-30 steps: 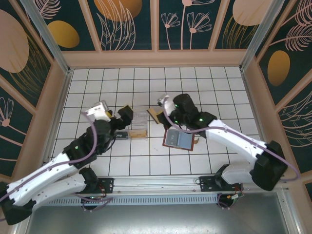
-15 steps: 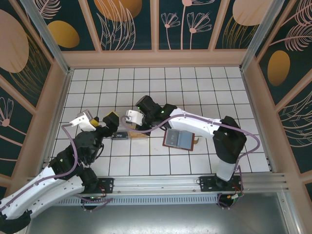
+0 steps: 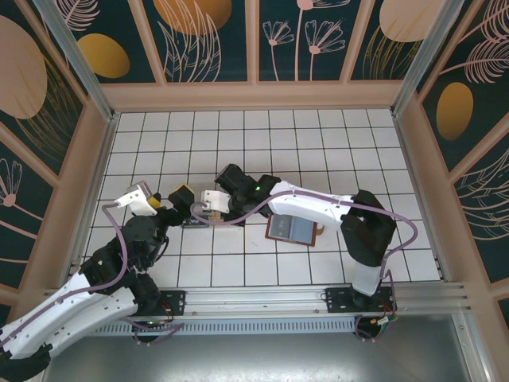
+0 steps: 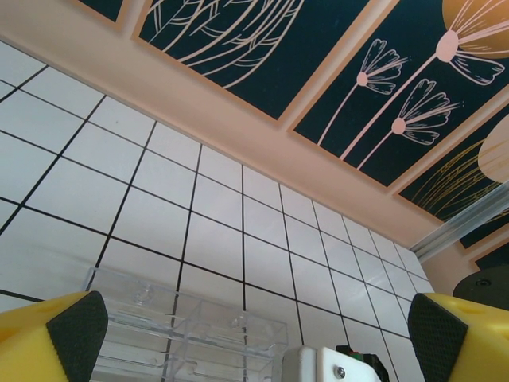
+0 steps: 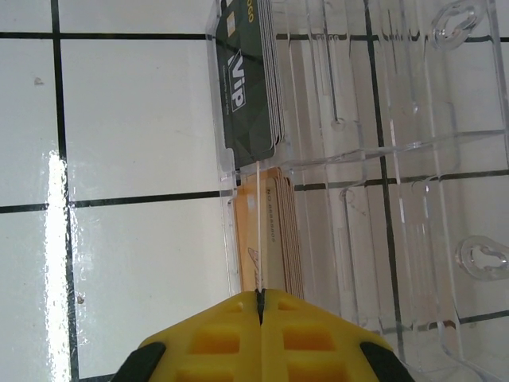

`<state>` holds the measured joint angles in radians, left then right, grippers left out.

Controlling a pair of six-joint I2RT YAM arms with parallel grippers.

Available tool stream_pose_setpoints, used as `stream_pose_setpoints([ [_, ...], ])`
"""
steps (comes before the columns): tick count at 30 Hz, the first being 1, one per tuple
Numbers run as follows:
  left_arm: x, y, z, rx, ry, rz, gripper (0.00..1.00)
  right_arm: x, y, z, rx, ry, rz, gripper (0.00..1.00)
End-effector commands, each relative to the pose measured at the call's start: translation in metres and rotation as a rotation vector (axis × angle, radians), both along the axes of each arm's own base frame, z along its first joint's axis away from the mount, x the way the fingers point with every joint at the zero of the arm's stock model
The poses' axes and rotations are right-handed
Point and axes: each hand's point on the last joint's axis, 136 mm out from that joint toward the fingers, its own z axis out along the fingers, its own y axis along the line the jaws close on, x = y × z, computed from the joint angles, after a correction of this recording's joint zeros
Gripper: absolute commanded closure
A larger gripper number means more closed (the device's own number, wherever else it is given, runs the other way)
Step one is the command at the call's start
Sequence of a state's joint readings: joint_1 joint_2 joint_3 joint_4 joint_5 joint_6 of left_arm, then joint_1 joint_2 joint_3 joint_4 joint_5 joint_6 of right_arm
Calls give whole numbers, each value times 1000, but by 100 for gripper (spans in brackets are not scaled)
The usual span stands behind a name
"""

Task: Take the credit cards out of the card holder

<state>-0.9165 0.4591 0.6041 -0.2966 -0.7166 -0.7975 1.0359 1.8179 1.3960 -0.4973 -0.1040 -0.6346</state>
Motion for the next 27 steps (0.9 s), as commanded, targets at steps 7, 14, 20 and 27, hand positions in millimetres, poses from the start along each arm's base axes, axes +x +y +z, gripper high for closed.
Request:
stream_pose_setpoints([
  [7,0,1,-8,14,10,0,1,1,-12,-25,-90,-57,19,100],
  [14,-1,1,-11,11,15,-1,1,7,-9,-36,-108,-69,-3,100],
  [20,-1,2,-14,9,18,3,1,9,0,-42,-115,-55,-18,100],
  [27,-1,2,-16,12,22,3,1,7,4,-51,-113,-24,-29,100],
])
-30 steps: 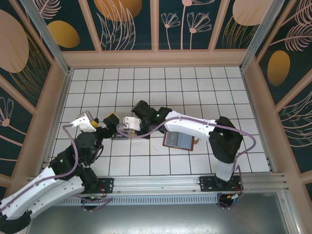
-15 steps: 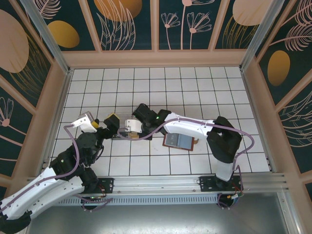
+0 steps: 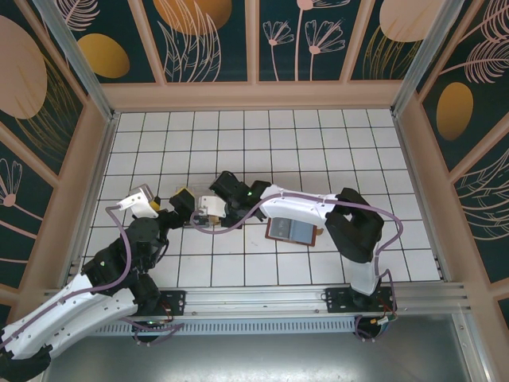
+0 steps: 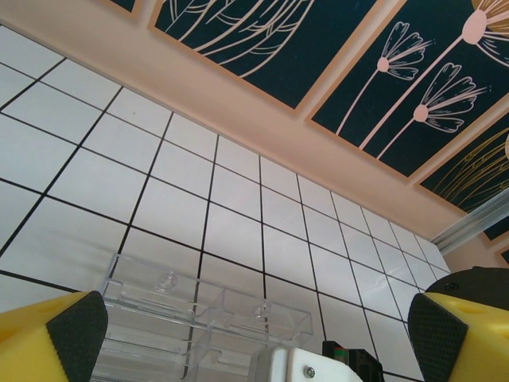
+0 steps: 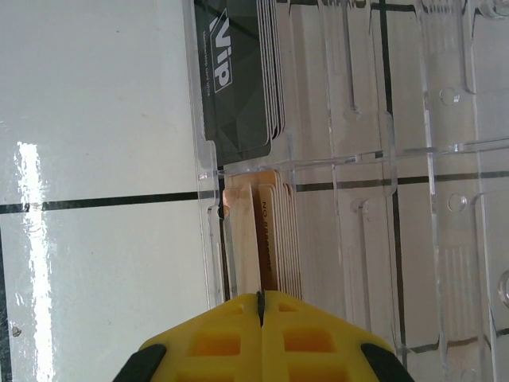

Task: Take the credit cards out of the card holder

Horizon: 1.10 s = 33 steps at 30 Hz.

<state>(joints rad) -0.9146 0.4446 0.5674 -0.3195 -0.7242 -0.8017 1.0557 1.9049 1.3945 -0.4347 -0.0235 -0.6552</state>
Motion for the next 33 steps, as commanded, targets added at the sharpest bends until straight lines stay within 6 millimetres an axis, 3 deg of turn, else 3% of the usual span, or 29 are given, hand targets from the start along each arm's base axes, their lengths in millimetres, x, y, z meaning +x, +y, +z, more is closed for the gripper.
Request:
stream_pose_setpoints([
  [1,0,-1,0,-21,-4,-6,1,-3,-4,-19,-48,36,-31,100],
  [12,1,-2,0,-22,-4,-2,1,-8,2,8,62,51,-49,100],
  [19,1,-3,0,-19,-1,-4,1,-11,-4,10,119,65,-66,100],
  [33,2,-4,-1,-18,7,-1,1,-18,-4,36,257,104,-71,100],
])
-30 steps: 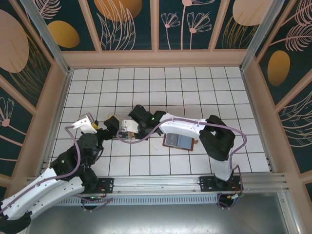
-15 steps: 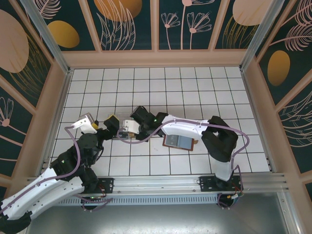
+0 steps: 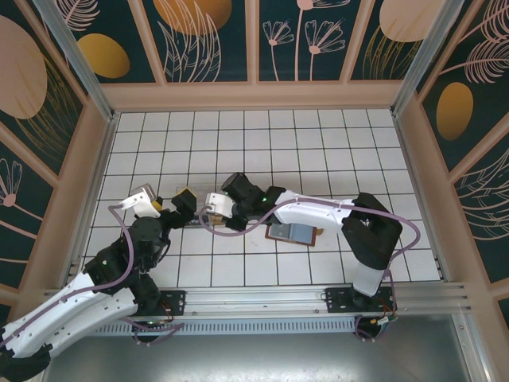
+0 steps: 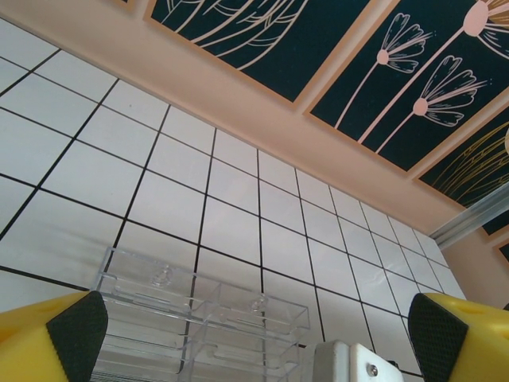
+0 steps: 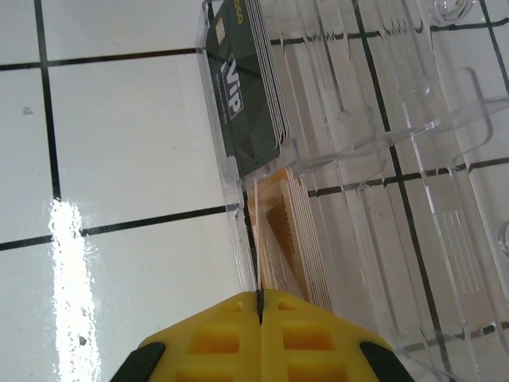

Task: Take the credit cards out of the card holder

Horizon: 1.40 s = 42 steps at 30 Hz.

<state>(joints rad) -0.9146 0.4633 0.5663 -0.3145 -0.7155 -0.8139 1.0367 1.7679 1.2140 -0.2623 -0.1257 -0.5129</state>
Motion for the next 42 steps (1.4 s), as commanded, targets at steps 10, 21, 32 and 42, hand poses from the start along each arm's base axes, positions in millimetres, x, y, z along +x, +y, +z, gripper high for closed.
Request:
stream_pose_setpoints([
  [10,1,1,0,-13,1,12,1,5,2,9,101,2,-9,100],
  [21,2,0,1,-6,5,15,1,7,1,3,113,1,-15,100],
  [32,3,-1,-1,-3,10,13,1,7,6,24,140,-21,13,100],
  [42,3,-2,-1,-2,12,12,1,12,6,23,137,-46,23,100],
])
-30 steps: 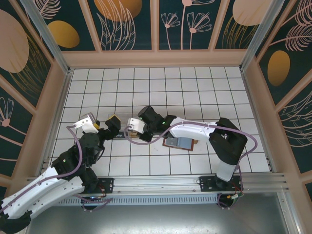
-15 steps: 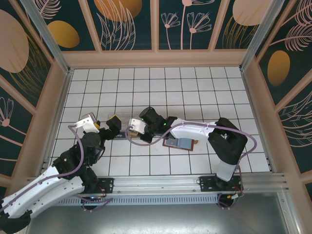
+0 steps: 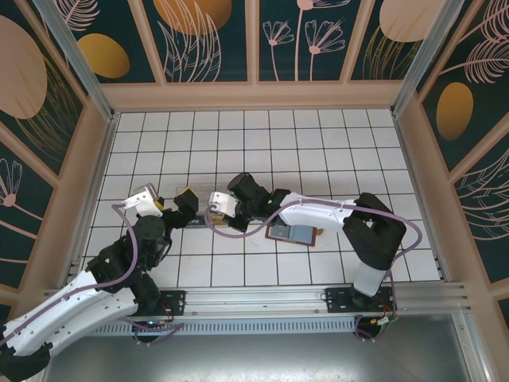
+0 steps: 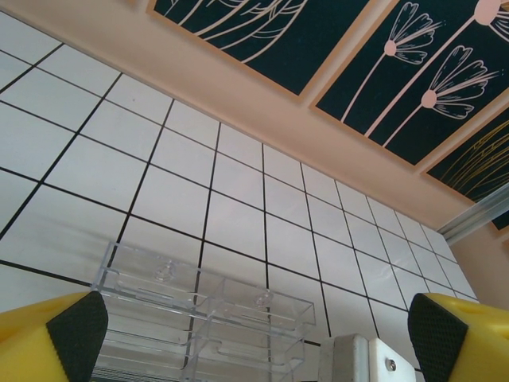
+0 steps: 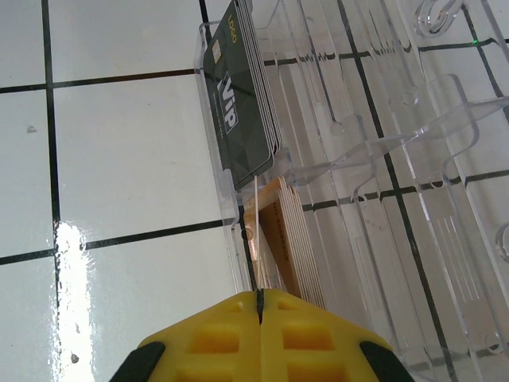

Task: Take the credit cards out of the card holder

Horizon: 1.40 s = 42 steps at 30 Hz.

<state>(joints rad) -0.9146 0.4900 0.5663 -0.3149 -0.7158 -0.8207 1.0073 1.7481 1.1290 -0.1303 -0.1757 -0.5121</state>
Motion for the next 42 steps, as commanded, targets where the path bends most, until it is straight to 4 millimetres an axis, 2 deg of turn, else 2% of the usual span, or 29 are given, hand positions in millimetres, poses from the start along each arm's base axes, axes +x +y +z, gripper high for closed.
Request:
stream_pose_setpoints([
  [1,1,1,4,-19,-5,10,1,8,7,25,60,-45,19,100],
  [9,1,1,5,-16,-6,15,1,9,11,31,72,-47,38,100],
  [17,2,-1,4,-13,-4,13,1,10,11,25,66,-52,49,100],
  [25,3,-2,5,-11,-2,12,1,10,2,4,43,-34,38,100],
  [36,5,-5,4,-4,3,8,1,9,-7,-10,32,-26,32,100],
  [37,5,-5,4,-5,3,8,1,10,-7,-10,30,-26,26,99],
  [40,5,-5,3,-5,4,6,1,14,-7,-8,33,-36,6,85],
  [42,5,-5,3,-6,4,6,2,17,-6,-5,39,-45,-5,80],
])
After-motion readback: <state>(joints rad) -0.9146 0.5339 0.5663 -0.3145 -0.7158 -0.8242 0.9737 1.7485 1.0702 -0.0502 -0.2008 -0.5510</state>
